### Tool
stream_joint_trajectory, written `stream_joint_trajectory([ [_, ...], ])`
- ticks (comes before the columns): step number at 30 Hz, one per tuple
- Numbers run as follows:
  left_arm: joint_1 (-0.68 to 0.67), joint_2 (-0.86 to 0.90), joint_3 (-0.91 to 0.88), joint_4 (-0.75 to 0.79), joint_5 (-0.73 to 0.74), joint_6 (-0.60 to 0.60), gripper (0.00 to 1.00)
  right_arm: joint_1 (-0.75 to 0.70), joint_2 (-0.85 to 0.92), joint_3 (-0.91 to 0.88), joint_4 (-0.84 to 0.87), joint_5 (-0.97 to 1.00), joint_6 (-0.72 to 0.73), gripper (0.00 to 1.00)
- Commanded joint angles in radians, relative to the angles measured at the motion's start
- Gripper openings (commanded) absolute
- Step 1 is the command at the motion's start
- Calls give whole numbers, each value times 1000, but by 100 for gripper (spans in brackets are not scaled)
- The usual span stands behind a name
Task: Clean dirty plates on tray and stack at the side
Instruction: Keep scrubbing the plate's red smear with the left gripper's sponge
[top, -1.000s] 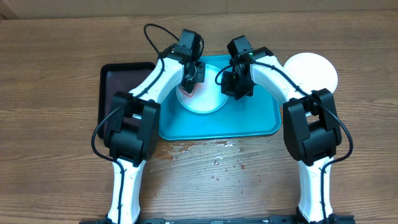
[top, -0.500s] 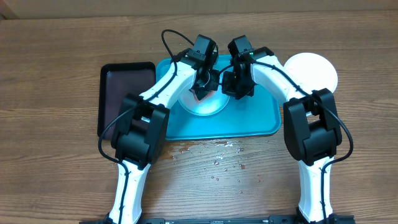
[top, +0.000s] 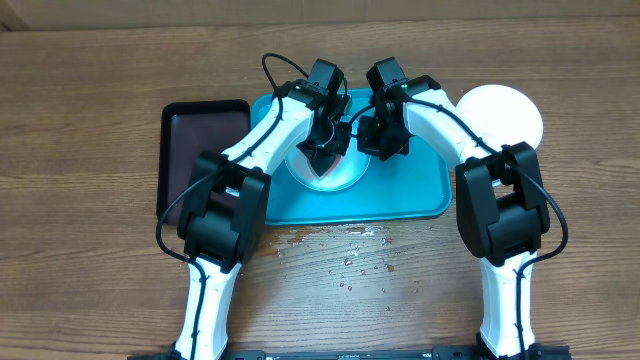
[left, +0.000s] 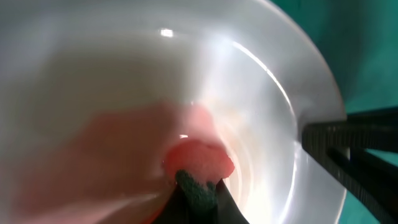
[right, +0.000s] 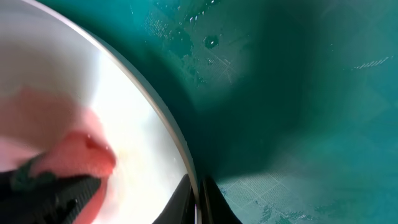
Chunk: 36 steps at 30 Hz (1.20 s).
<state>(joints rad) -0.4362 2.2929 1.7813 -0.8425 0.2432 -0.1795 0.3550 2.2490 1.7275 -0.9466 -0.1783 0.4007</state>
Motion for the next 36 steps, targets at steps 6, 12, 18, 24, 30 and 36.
stream_joint_trajectory([
  [6, -1, 30, -31, -62, 20, -93, 4, -8, 10, -7, 16, 55, 11, 4],
  [12, -1, 30, -31, -42, 19, -241, 4, -8, 10, -7, 15, 55, 11, 4],
  [18, -1, 30, -31, -31, 13, -302, 4, -8, 10, -7, 16, 58, 11, 4],
  [24, -1, 30, -31, -7, -2, -317, 4, -8, 10, -7, 18, 66, 11, 4],
  [30, -1, 30, -31, 31, -189, -360, 4, -8, 10, -7, 18, 67, 11, 4],
  [36, 0, 30, -31, 76, -353, -368, 4, -8, 10, -7, 17, 74, 11, 4],
])
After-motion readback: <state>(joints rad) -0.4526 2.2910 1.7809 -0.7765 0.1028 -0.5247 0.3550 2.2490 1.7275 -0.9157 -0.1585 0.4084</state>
